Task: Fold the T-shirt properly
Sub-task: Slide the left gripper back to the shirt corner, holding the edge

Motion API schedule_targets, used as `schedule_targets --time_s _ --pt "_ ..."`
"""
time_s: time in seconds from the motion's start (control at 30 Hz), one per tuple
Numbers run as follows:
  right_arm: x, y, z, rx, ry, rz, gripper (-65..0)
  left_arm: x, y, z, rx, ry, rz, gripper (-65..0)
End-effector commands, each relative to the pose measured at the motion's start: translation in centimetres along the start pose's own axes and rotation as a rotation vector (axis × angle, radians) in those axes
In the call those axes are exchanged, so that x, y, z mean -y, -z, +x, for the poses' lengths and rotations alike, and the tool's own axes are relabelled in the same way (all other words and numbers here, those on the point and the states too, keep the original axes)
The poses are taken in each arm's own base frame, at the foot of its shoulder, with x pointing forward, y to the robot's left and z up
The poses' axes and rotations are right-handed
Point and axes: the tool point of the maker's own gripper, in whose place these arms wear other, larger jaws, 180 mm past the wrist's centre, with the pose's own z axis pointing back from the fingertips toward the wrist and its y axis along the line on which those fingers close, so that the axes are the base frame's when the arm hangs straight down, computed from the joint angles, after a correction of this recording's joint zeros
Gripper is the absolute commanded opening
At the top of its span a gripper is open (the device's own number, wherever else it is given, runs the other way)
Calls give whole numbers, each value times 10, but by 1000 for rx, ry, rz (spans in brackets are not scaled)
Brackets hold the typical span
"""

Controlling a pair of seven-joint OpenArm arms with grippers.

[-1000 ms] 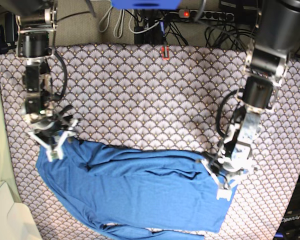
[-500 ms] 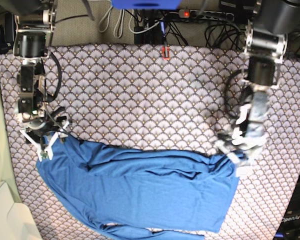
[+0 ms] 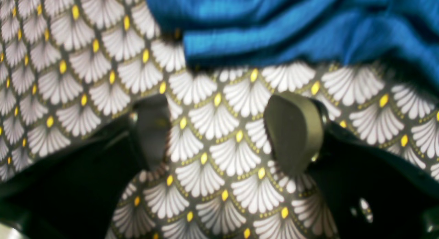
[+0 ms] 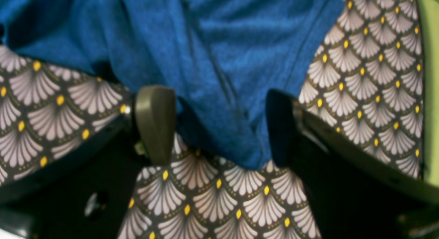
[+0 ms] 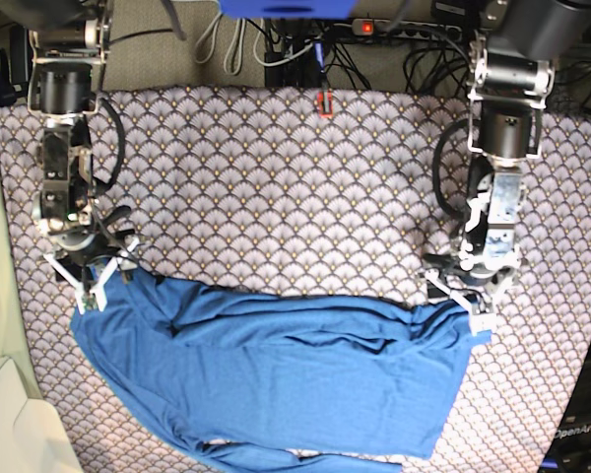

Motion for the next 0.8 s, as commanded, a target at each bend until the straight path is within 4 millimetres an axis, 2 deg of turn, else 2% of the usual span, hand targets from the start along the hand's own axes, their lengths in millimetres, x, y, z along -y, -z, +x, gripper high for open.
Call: schedule_targets --time_s 0.0,0.2,0.3,0.43,0.53,0.63,0.7,0.77 --pt "11 -2 22 60 -2 -21 -235 -4 0 20 46 -3 13 -186" --pt "11 -2 22 60 -2 -21 -235 -9 8 16 92 -3 29 -186" --pt "11 -2 22 60 -2 -21 -235 -11 9 21 122 -10 33 -187" --pt "11 -2 22 60 -2 -21 -235 -24 8 31 172 -66 53 -187" --pt "11 -2 22 60 -2 -21 -235 -22 14 34 169 -73 57 -187" --pt "10 -3 21 57 -2 -20 -235 -23 25 23 135 -78 64 -187" --pt "10 -3 20 55 -2 -20 -235 -24 29 24 145 -75 71 -188" --pt "13 -3 18 50 -8 -25 -235 -16 30 25 153 -77 60 -188"
